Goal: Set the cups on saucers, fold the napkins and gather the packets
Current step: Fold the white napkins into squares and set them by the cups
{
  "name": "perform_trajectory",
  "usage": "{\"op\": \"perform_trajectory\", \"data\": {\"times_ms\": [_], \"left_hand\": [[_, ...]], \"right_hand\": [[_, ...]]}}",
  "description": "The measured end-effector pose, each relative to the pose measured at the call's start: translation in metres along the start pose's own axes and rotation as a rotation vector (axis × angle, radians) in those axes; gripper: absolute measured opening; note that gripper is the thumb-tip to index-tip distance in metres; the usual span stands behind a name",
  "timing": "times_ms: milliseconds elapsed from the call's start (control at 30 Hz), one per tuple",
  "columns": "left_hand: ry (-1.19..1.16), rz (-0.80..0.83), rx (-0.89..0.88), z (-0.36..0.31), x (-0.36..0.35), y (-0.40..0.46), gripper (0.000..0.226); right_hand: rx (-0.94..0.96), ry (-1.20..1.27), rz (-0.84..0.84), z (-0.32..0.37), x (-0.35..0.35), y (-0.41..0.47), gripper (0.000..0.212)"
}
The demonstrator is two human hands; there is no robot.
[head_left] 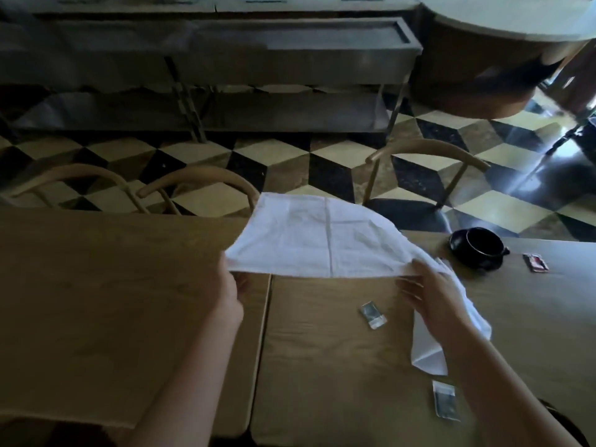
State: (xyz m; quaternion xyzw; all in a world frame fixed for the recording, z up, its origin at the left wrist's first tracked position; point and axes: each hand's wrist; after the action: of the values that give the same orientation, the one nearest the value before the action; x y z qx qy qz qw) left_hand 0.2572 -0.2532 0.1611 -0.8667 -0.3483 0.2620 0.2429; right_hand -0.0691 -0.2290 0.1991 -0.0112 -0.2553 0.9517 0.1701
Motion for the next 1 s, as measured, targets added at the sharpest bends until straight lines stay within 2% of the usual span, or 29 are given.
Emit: {"op": "perform_trajectory", "data": {"times_ms": [133, 233, 367, 500, 633, 767, 900, 1000], "left_hand": [[0.136, -0.071, 0.103, 0.059, 0.066, 0.029, 0.038], [0.261, -0.113, 0.206, 0.099, 0.113, 0.033, 0.026], [0.377, -0.144, 0.323, 0.129, 0.167, 0.029, 0.013], [0.451, -0.151, 0.331, 0.139, 0.197, 0.022, 0.011], [0.432, -0.166, 0.321, 0.142, 0.214, 0.024, 0.013], [0.383, -0.146, 0.323, 0.144, 0.22, 0.023, 0.016], [0.347, -0.16, 0.279, 0.14, 0.212, 0.025, 0.028], [0.295, -0.157, 0.169, 0.126, 0.191, 0.029, 0.039]], "right_hand": [[-0.251, -0.065, -0.07, -0.086, -0.002, 0.002, 0.019], [-0.428, -0.004, -0.1, -0.143, 0.005, 0.003, 0.012], [-0.533, -0.06, -0.079, -0.2, 0.018, -0.006, 0.014], [-0.586, -0.13, -0.08, -0.231, 0.029, -0.023, 0.028], [-0.614, -0.223, -0.092, -0.247, 0.032, -0.038, 0.03], [-0.582, -0.2, -0.155, -0.254, 0.036, -0.04, 0.013], [-0.507, -0.106, -0.176, -0.245, 0.038, -0.036, 0.019], [-0.383, -0.138, -0.141, -0.222, 0.036, -0.026, 0.008]]}}
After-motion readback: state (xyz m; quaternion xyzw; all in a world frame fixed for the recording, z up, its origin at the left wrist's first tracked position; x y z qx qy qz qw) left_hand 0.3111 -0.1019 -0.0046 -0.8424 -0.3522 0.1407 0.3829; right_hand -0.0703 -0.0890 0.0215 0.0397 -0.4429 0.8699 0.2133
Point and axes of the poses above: each hand's wrist, its own y-axis towards the middle knuckle, its own x-axis out of the back of the hand, z = x × y, and after that the axes turned 9 degrees about -y, right-handed
